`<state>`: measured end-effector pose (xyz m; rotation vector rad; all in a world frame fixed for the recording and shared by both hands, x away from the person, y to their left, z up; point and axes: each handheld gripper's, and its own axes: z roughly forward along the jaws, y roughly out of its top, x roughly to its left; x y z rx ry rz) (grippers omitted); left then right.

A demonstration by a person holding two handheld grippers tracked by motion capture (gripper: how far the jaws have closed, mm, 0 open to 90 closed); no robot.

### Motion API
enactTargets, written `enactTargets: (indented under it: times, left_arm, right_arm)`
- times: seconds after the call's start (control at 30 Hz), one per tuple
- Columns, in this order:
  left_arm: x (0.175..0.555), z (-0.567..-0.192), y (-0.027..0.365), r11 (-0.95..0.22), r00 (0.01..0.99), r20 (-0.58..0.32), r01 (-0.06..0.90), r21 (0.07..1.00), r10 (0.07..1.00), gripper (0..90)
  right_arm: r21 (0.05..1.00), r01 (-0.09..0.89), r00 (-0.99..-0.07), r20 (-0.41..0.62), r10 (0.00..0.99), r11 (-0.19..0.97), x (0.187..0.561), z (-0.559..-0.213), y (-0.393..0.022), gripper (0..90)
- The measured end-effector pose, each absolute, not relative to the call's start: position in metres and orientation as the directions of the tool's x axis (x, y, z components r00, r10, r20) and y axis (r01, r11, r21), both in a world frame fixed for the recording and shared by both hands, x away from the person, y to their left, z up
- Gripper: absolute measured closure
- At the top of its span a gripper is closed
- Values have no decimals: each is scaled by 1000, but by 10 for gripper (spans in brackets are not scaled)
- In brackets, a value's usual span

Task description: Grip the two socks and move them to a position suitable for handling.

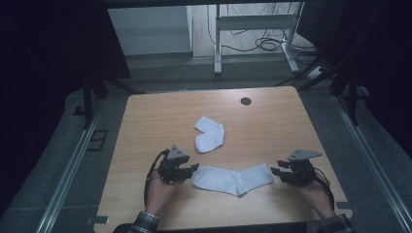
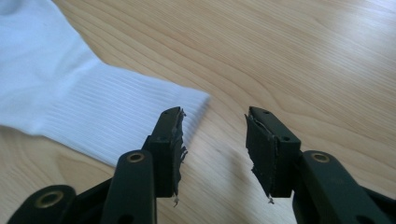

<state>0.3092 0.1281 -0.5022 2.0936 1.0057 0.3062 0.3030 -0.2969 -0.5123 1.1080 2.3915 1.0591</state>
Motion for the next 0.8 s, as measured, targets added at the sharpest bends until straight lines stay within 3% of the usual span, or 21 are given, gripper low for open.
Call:
enactTargets:
  times: [0.53, 0.8]
  left_arm:
    - [368, -509, 117, -378, 600, -62, 578, 723, 798, 459]
    - [392, -514, 117, -356, 566, -50, 582, 731, 823, 463]
  right_arm:
    - [696, 577, -620, 34, 784, 427, 308, -526, -320, 431]
    - [685, 594, -602, 29, 798, 423, 311, -530, -326, 421]
